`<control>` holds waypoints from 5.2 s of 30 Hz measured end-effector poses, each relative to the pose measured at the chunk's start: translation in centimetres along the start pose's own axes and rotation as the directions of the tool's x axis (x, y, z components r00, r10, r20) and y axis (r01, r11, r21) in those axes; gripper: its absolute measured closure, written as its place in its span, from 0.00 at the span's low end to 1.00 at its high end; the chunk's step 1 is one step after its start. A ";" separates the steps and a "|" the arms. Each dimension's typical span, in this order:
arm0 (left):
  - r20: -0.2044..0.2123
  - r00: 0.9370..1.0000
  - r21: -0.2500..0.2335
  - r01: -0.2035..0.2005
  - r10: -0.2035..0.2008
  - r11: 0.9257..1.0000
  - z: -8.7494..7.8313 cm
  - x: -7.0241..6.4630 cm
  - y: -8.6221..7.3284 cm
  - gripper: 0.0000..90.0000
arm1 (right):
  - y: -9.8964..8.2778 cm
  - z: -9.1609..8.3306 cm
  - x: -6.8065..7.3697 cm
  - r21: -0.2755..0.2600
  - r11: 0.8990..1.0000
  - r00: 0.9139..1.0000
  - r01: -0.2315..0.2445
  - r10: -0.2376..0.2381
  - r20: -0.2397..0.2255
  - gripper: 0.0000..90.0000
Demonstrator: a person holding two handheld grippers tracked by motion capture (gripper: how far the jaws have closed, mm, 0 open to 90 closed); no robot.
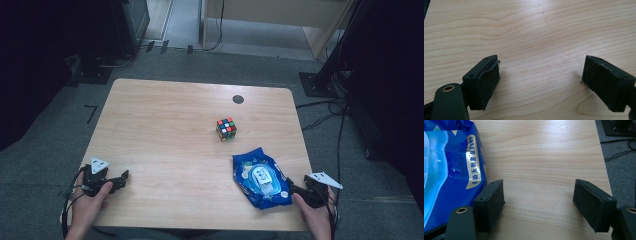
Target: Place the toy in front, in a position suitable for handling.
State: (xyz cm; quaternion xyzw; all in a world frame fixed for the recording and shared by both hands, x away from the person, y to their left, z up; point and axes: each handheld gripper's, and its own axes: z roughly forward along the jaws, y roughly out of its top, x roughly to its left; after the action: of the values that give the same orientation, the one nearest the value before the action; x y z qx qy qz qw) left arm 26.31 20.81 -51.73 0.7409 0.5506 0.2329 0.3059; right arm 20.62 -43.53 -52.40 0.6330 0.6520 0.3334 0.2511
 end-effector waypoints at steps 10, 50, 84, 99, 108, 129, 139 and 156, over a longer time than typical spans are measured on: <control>-0.023 0.999 0.006 0.025 -0.025 1.000 -0.1 -0.3 -0.1 0.15 | 1.3 -1.6 0.3 -0.082 0.996 0.998 -0.042 0.037 -0.055 0.61; 0.037 0.999 0.006 -0.036 0.036 0.999 -0.7 -2.8 0.3 0.15 | 0.7 -1.6 9.2 -0.067 0.961 0.907 0.269 -0.276 -0.320 0.50; 0.235 0.960 -0.082 -0.139 0.155 0.987 -0.9 -8.5 2.7 0.16 | 4.7 4.5 22.9 -0.082 0.955 0.886 0.287 -0.297 -0.356 0.44; 0.286 0.940 -0.131 -0.156 0.188 0.979 -1.2 -8.6 2.8 0.17 | 6.2 7.4 26.5 -0.102 0.954 0.871 0.281 -0.299 -0.389 0.47; 0.298 0.937 -0.123 -0.152 0.182 0.981 -1.1 -8.3 2.6 0.17 | 6.3 6.3 23.7 -0.073 0.969 0.939 0.234 -0.245 -0.240 0.64; 0.346 0.907 -0.116 -0.213 0.241 0.970 -0.9 -9.3 1.9 0.17 | 5.8 9.2 27.9 -0.068 0.979 0.909 0.192 -0.203 -0.364 0.65; 0.330 0.917 -0.136 -0.188 0.224 0.973 -1.3 -7.9 1.9 0.17 | 7.5 9.1 25.7 -0.103 0.983 0.938 0.153 -0.178 -0.297 0.53; 0.234 0.967 -0.097 -0.077 0.098 0.992 -0.6 -1.8 0.8 0.17 | 11.4 13.2 19.3 -0.094 0.995 0.991 0.042 -0.053 -0.124 0.17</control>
State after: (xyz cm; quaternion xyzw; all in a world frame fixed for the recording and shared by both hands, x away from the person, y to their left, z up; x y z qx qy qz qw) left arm 25.95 19.05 -50.74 0.7729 0.4662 0.1795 0.3913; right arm 36.67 -23.06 -50.59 0.5827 0.6655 0.3963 0.2459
